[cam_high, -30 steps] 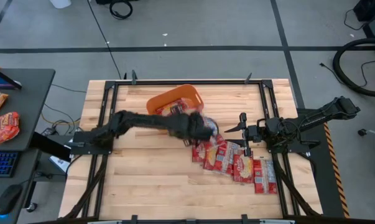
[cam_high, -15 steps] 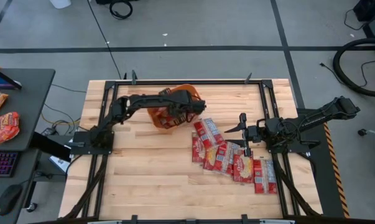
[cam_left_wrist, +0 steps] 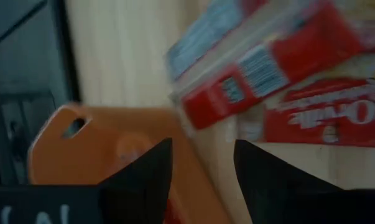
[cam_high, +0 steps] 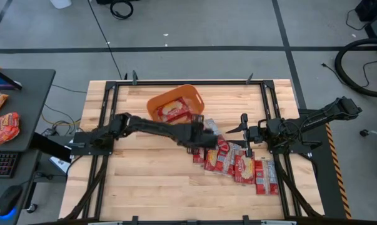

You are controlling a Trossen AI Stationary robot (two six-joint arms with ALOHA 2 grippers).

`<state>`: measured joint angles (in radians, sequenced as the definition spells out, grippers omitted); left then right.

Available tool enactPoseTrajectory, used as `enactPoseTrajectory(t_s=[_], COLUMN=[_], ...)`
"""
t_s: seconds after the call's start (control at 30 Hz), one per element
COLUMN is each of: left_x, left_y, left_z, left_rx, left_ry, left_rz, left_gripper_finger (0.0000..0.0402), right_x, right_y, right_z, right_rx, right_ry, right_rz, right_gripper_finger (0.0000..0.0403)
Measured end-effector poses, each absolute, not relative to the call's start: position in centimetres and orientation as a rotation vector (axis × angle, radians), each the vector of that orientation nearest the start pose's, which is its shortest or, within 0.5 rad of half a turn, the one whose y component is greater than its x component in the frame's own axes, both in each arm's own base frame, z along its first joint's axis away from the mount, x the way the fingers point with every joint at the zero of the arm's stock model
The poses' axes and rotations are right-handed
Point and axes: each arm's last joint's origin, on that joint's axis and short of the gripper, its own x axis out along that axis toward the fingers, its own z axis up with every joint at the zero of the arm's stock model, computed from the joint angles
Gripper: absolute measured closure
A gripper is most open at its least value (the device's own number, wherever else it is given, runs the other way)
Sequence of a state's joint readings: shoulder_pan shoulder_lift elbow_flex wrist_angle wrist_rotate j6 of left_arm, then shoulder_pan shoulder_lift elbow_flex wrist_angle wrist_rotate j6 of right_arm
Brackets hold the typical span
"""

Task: Sort popcorn bags into baskets
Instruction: Put the popcorn bag into the orange bin

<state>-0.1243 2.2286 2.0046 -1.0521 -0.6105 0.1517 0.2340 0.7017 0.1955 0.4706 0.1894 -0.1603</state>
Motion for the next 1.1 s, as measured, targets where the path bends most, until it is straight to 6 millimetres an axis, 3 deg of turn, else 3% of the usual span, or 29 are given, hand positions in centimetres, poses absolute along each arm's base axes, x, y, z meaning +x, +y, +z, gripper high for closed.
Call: enactPoseTrajectory(t_s=[0.23, 0.43, 0.67, 0.93, 1.1], left_x=[46.1, 47.1, 46.8, 46.1, 46.3], left_y=[-5.1, -5.9, -7.4, -7.6, -7.6], left_z=[19.5, 18.4, 17.4, 14.8, 14.5], left_rx=[0.604, 0.538, 0.694, 0.729, 0.726], left_ry=[1.198, 1.060, 1.035, 1.028, 0.990], left_rz=[0.250, 0.187, 0.078, 0.096, 0.121], left_gripper_finger=[0.0213, 0.0178, 0.0138, 0.0144, 0.0147], right_x=[15.5, 15.5, 15.5, 14.0, 12.6], right_y=[3.1, 3.1, 3.1, 3.4, 3.4], right_z=[20.4, 20.4, 20.4, 21.4, 21.9], right_rx=[-0.166, -0.167, -0.175, -0.200, -0.201], right_ry=[0.031, 0.032, 0.034, -0.020, -0.042], right_rz=[0.047, 0.048, 0.046, 0.023, 0.038], right_gripper_finger=[0.0239, 0.0239, 0.0239, 0.0239, 0.0239])
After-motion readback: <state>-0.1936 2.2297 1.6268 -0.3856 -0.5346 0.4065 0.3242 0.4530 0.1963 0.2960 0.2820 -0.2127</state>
